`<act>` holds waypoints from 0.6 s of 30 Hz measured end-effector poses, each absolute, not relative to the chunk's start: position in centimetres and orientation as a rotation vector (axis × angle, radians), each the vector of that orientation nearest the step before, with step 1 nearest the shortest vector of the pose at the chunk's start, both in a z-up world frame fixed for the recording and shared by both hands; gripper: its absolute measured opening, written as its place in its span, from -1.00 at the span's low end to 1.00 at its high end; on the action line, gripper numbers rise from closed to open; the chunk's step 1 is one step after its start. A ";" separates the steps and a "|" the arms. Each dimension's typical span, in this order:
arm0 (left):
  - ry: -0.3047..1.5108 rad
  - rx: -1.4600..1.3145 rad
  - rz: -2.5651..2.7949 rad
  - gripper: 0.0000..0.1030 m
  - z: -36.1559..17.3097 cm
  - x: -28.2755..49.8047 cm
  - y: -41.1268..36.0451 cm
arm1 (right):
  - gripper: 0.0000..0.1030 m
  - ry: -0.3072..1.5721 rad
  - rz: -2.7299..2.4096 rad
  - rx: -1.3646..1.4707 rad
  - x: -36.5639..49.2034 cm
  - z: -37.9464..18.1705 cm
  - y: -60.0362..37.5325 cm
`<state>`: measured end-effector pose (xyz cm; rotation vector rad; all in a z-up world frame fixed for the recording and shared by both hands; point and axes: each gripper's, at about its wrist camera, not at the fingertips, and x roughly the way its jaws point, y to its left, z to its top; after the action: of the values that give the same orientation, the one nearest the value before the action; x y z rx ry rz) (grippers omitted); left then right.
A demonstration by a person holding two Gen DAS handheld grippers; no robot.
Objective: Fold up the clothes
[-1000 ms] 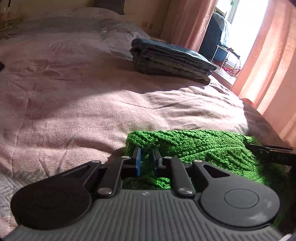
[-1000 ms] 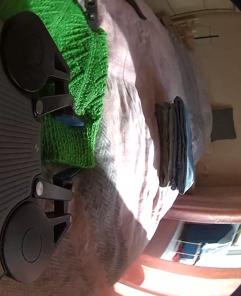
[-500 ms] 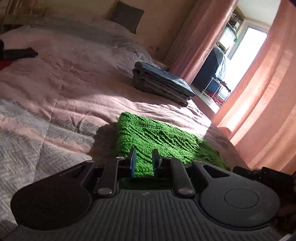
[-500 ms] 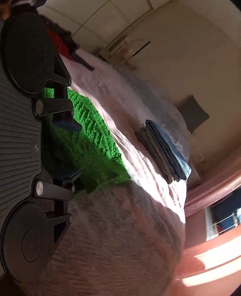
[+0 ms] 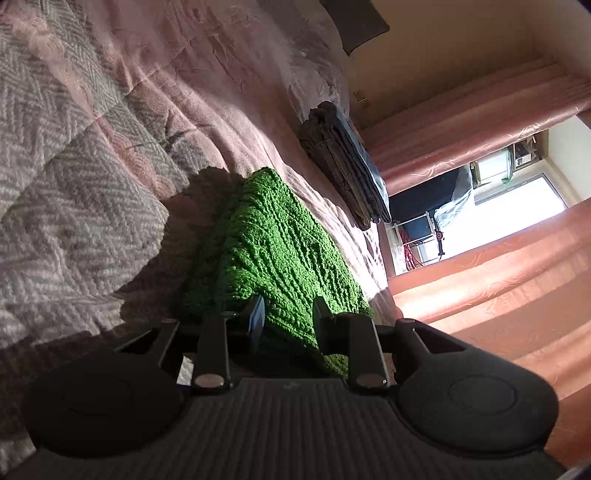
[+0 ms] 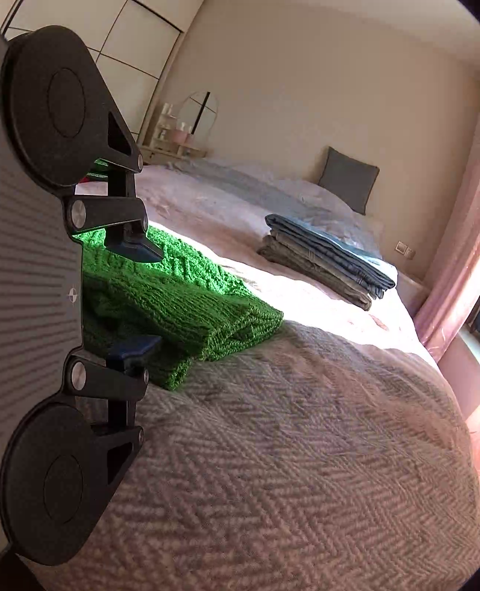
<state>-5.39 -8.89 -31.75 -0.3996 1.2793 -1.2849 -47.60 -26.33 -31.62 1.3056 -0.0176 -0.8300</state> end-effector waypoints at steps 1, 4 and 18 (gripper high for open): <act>1.282 -0.406 -1.280 -0.56 -31.7 -5.4 -8.6 | -0.06 -0.020 -0.832 1.309 -47.7 -31.7 -26.4; 1.281 -0.418 -1.279 -0.56 -31.3 -5.3 -7.8 | -0.06 -0.023 -0.832 1.307 -48.0 -31.9 -26.2; 1.376 -0.451 -1.200 -0.55 -33.6 -5.3 -8.8 | -0.06 -0.009 -0.824 1.297 -48.0 -32.2 -25.9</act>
<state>-5.33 -8.84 -33.57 -0.4506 1.3757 -1.2002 -48.04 -25.88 -32.16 1.2972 -0.0094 -0.8245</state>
